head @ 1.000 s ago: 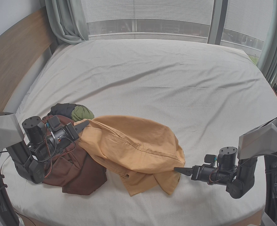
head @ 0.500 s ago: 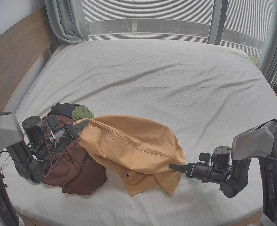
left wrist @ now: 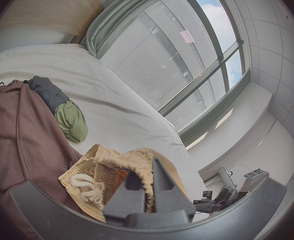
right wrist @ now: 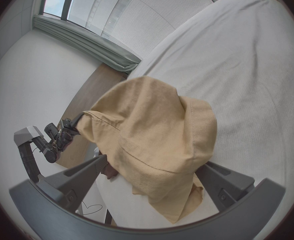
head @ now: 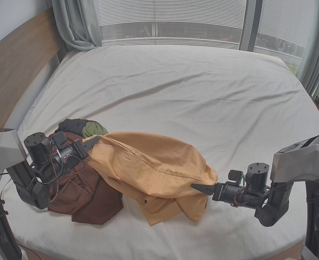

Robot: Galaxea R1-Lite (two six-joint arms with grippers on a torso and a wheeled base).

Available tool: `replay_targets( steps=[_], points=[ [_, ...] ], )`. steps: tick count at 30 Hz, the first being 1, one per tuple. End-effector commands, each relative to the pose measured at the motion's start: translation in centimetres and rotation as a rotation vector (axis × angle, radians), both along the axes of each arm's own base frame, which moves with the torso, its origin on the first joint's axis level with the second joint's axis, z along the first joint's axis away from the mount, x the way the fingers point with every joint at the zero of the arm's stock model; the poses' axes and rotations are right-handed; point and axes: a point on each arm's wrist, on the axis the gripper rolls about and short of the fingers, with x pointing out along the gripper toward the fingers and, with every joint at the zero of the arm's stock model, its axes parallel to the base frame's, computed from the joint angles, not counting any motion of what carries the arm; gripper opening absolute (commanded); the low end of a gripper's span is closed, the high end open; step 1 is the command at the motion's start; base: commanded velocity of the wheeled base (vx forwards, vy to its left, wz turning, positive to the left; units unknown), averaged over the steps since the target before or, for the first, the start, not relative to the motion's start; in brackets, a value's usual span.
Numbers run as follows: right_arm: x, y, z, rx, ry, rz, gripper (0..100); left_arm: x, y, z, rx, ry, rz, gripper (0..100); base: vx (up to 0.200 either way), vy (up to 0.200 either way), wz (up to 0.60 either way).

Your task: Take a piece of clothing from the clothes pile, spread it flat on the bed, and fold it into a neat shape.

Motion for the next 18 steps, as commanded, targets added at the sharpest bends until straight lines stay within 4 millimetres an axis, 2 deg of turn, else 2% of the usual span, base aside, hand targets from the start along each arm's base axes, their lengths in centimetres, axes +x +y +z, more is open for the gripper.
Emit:
replay_targets(
  steps=[1,18],
  points=[
    [-0.7,-0.3,3.0,0.028,-0.063,0.000,100,0.2,0.1,-0.4,0.002,0.008,0.005,0,0.000,0.000,0.00],
    [-2.8,-0.8,5.3,0.058,-0.073,0.073,100,0.4,0.4,-0.4,0.001,0.005,0.012,0,0.000,0.000,0.00]
  ],
)
